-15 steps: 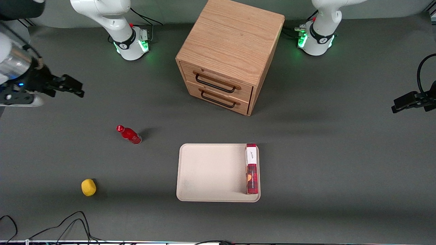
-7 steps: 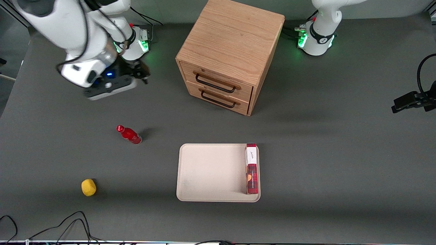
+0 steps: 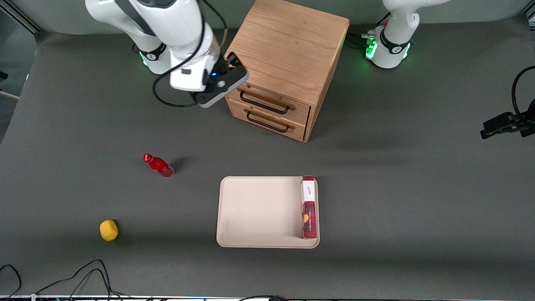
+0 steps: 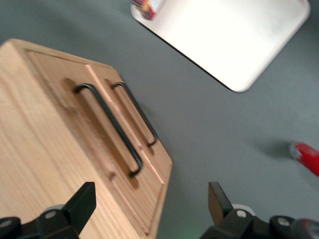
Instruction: Open upper drawer
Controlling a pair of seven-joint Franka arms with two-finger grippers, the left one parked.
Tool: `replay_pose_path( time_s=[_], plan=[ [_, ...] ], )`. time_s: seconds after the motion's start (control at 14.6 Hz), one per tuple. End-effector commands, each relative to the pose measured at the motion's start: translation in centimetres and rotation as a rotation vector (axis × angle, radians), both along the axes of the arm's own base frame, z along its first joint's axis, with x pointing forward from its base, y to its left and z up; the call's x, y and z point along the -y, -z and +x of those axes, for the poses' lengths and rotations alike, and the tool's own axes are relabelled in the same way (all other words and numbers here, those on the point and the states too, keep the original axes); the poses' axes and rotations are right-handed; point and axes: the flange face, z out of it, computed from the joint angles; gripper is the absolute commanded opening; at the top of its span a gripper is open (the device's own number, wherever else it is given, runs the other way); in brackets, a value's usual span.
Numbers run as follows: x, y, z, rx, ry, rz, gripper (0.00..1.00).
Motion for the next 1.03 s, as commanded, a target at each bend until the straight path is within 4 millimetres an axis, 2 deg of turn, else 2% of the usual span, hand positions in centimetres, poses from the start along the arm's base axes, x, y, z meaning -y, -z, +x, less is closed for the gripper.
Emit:
replay_pose_path(
  time_s=[0.0,0.21,0.55,0.76,0.96],
  plan=[
    [-2.1,0.3,0.0,0.004,-0.167,0.053,1.00],
    [-2.5,1.2,0.4,0.013,-0.288,0.076,1.00],
    [-3.2,2.6,0.7,0.020,-0.371,0.101,1.00],
    [-3.5,4.7,1.4,-0.007,-0.404,0.099,1.00],
    [-4.6,8.0,1.7,-0.030,-0.450,0.056,1.00]
  ],
)
